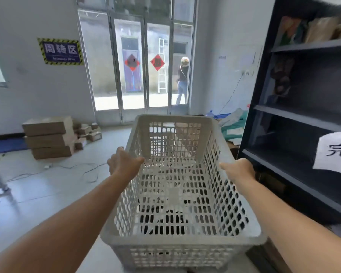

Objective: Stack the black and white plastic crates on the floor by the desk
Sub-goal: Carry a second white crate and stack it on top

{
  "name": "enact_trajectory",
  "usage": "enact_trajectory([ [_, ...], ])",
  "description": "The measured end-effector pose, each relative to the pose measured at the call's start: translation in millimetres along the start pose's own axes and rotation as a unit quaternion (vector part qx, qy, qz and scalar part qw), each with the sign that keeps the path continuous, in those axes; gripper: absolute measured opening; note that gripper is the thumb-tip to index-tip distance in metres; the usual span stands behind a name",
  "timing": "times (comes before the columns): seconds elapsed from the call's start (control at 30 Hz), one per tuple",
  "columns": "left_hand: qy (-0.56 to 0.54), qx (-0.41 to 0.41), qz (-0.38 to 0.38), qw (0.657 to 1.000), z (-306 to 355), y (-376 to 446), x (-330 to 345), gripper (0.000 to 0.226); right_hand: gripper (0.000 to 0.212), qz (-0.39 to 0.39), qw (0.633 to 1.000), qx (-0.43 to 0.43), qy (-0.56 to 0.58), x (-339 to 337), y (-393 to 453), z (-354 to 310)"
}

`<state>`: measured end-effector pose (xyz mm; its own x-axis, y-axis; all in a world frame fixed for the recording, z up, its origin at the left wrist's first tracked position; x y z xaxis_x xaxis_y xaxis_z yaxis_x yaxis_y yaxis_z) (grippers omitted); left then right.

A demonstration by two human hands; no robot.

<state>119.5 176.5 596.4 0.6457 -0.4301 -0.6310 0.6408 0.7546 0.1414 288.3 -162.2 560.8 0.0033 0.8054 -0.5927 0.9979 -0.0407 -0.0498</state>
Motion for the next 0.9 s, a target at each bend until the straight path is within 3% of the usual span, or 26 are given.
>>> enact_trajectory([
  [0.13,-0.010,0.005,0.015,1.000,10,43,-4,0.073,0.055,0.004,1.000,-0.006,0.004,20,32,-35],
  [0.33,-0.031,0.011,0.022,0.999,20,111,-4,0.066,0.024,-0.002,0.998,-0.041,0.046,44,78,-87],
  [0.5,-0.042,0.000,0.029,0.999,31,171,7,0.057,0.027,-0.018,0.997,-0.043,0.053,65,134,-121],
  [0.9,-0.018,-0.056,0.074,0.996,59,296,71,0.079,0.017,-0.131,0.986,-0.078,0.061,127,302,-200],
])
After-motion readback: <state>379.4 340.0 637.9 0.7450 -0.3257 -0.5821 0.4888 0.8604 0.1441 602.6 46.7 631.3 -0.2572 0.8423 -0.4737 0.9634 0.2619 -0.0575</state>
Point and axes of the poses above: each hand's wrist, its own y-axis towards the middle knuckle, its own x-axis out of the palm, z = x × y, the point moved 7 cm from there along y, towards the middle knuckle, and after that the axes turned 6 degrees about -z, right-handed, at the moved point
